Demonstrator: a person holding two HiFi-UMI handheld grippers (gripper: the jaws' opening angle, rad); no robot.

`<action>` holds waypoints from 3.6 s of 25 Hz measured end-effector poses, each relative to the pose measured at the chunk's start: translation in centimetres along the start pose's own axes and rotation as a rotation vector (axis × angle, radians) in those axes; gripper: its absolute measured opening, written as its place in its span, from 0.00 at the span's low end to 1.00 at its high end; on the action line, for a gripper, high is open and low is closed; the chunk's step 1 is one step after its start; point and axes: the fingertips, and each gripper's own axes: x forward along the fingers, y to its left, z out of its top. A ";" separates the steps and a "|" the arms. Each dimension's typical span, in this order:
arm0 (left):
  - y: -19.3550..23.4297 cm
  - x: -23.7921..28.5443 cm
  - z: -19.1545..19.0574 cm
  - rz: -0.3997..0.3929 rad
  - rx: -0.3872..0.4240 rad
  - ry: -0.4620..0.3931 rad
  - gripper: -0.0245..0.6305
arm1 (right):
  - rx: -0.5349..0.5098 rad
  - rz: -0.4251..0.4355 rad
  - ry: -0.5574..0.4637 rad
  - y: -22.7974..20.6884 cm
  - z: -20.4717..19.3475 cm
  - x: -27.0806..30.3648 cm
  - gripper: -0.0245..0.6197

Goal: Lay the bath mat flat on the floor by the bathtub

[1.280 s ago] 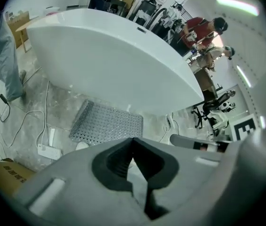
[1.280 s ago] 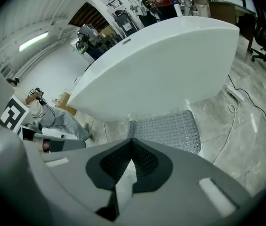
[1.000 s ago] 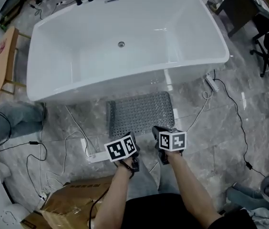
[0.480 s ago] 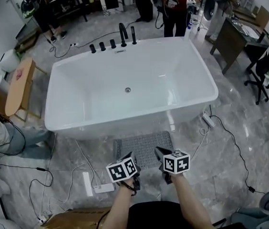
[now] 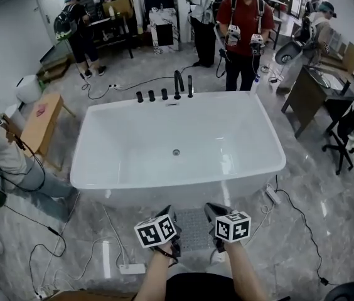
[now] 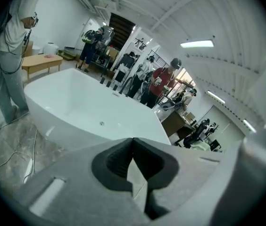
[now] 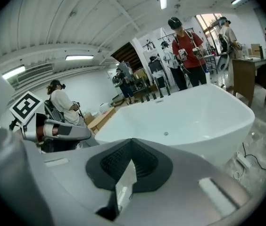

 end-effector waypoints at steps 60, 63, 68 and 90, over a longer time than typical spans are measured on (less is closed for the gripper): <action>-13.0 -12.9 21.9 0.044 0.607 -0.707 0.04 | -0.545 -0.060 -0.687 8.5 27.1 -10.9 0.05; -12.2 -11.7 21.3 0.056 0.595 -0.679 0.04 | -0.524 -0.061 -0.680 7.9 27.0 -10.6 0.05; -10.7 -10.8 20.7 0.089 0.535 -0.635 0.04 | -0.498 -0.080 -0.652 6.9 26.2 -10.3 0.05; -9.5 -8.7 20.2 0.112 0.522 -0.587 0.04 | -0.537 -0.083 -0.587 6.0 25.4 -8.8 0.05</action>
